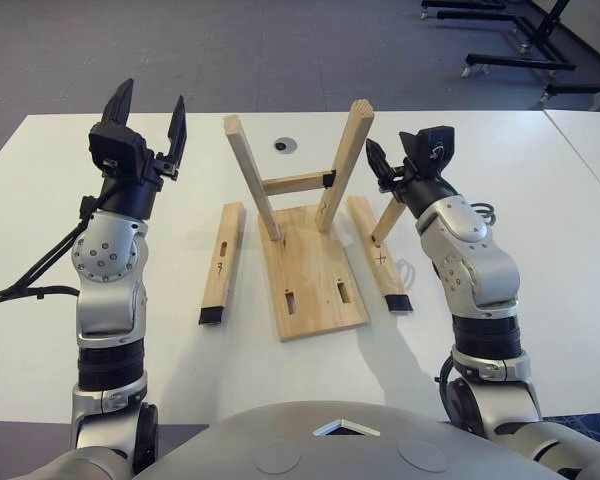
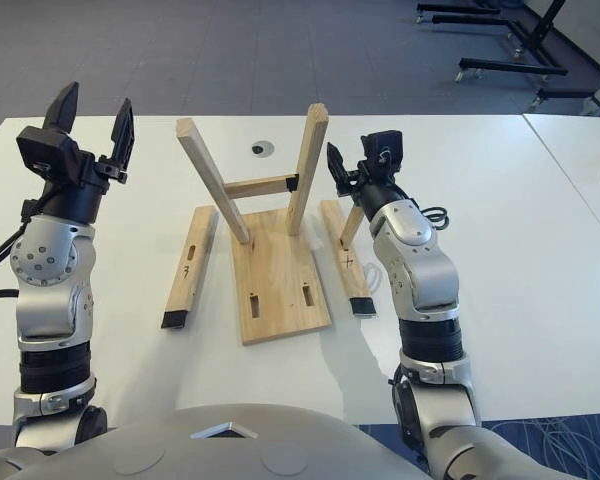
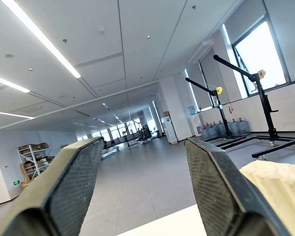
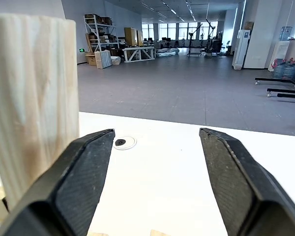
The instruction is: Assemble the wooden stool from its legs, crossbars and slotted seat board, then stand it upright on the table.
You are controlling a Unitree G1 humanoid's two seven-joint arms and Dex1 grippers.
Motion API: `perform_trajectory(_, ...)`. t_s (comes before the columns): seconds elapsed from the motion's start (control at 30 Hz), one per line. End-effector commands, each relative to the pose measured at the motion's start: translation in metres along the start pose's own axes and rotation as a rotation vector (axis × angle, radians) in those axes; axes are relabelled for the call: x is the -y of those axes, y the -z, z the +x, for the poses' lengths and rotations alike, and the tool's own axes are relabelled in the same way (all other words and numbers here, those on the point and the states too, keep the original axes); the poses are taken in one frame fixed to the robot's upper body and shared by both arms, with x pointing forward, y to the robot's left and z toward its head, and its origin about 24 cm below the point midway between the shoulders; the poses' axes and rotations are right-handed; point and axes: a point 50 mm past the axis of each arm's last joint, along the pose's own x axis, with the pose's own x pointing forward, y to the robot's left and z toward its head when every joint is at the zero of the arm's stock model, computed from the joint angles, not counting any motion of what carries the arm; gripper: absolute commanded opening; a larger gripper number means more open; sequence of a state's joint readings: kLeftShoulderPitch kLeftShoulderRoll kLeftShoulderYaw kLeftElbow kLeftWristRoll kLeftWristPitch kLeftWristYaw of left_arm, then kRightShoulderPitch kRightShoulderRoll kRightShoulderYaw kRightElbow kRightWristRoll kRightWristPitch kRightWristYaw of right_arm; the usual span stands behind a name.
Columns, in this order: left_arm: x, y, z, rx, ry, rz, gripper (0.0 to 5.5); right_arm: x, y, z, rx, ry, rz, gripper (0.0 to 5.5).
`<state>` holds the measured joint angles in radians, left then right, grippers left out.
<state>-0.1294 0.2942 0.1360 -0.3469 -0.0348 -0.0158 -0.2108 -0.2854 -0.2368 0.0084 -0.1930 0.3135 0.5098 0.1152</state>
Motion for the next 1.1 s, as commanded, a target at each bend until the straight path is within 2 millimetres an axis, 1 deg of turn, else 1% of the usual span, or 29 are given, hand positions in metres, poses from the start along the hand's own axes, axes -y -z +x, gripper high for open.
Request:
perform_trajectory(0.03, 0.001, 0.000, 0.003, -0.003, 0.018, -0.005, 2.97, 0.004, 0.076, -0.019, -0.364, 0.044, 0.168, 3.17)
perform_trajectory(0.1, 0.002, 0.000, 0.002, -0.006, 0.018, -0.008, 2.97, 0.000, 0.063, -0.017, -0.301, 0.029, 0.199, 3.17)
perform_trajectory(0.17, 0.000, 0.001, 0.001, -0.009, 0.009, -0.005, 2.97, 0.006, 0.033, -0.012, -0.154, 0.076, 0.236, 3.17)
perform_trajectory(0.2, -0.001, 0.001, -0.001, -0.011, 0.004, -0.003, 2.97, 0.010, 0.016, -0.009, -0.083, 0.097, 0.272, 3.17)
perform_trajectory(0.23, -0.003, 0.001, -0.002, -0.013, -0.002, 0.000, 2.97, 0.017, -0.009, -0.006, 0.018, 0.109, 0.310, 3.17)
perform_trajectory(0.27, -0.005, 0.001, -0.004, -0.014, -0.015, 0.003, 2.97, 0.027, -0.039, -0.006, 0.151, 0.131, 0.322, 3.17)
perform_trajectory(0.3, -0.008, 0.001, -0.006, -0.014, -0.035, -0.003, 2.97, 0.040, -0.062, -0.012, 0.253, 0.164, 0.253, 3.17)
perform_trajectory(0.33, -0.010, 0.001, -0.008, -0.016, -0.052, -0.005, 2.97, 0.049, -0.075, -0.018, 0.314, 0.184, 0.182, 3.17)
perform_trajectory(0.37, -0.012, 0.001, -0.011, -0.021, -0.062, -0.003, 2.97, 0.058, -0.074, -0.025, 0.309, 0.203, 0.110, 3.17)
perform_trajectory(0.4, -0.013, 0.001, -0.013, -0.025, -0.064, 0.000, 2.97, 0.066, -0.066, -0.031, 0.276, 0.219, 0.071, 3.17)
perform_trajectory(0.47, -0.013, 0.000, -0.017, -0.031, -0.059, -0.001, 2.97, 0.082, -0.038, -0.046, 0.167, 0.259, 0.020, 3.17)
perform_trajectory(0.5, -0.013, -0.001, -0.019, -0.033, -0.059, -0.004, 2.97, 0.086, -0.023, -0.053, 0.099, 0.256, 0.005, 3.17)
perform_trajectory(0.53, -0.012, -0.002, -0.022, -0.040, -0.061, -0.005, 2.97, 0.088, 0.000, -0.066, -0.001, 0.243, -0.009, 3.17)
perform_trajectory(0.57, -0.012, -0.002, -0.025, -0.051, -0.063, -0.004, 2.97, 0.084, 0.022, -0.082, -0.108, 0.206, -0.022, 3.17)
perform_trajectory(0.6, -0.012, -0.002, -0.028, -0.061, -0.067, -0.001, 2.97, 0.077, 0.041, -0.101, -0.209, 0.162, -0.020, 3.17)
perform_trajectory(0.63, -0.012, -0.003, -0.031, -0.071, -0.072, 0.002, 2.97, 0.066, 0.052, -0.118, -0.284, 0.111, -0.006, 3.17)
perform_trajectory(0.7, -0.012, -0.004, -0.037, -0.086, -0.084, 0.006, 2.97, 0.045, 0.057, -0.137, -0.360, 0.004, 0.017, 3.17)
perform_trajectory(0.73, -0.012, -0.004, -0.039, -0.094, -0.087, 0.005, 2.97, 0.038, 0.057, -0.142, -0.384, -0.037, 0.024, 3.17)
perform_trajectory(0.8, -0.009, -0.004, -0.040, -0.108, -0.082, 0.003, 2.97, 0.030, 0.052, -0.145, -0.391, -0.077, 0.029, 3.17)
perform_trajectory(0.83, -0.009, -0.005, -0.041, -0.111, -0.080, 0.002, 2.97, 0.028, 0.050, -0.145, -0.385, -0.088, 0.035, 3.17)
perform_trajectory(0.93, -0.008, -0.005, -0.040, -0.117, -0.074, 0.001, 2.97, 0.014, 0.044, -0.136, -0.366, -0.150, 0.026, 3.62)
perform_trajectory(1.03, -0.006, -0.004, -0.037, -0.117, -0.057, -0.002, 2.97, 0.007, 0.050, -0.129, -0.399, -0.149, 0.028, 4.11)
perform_trajectory(1.1, -0.005, -0.004, -0.032, -0.110, -0.039, -0.005, 2.97, 0.005, 0.056, -0.126, -0.443, -0.140, 0.026, 4.18)
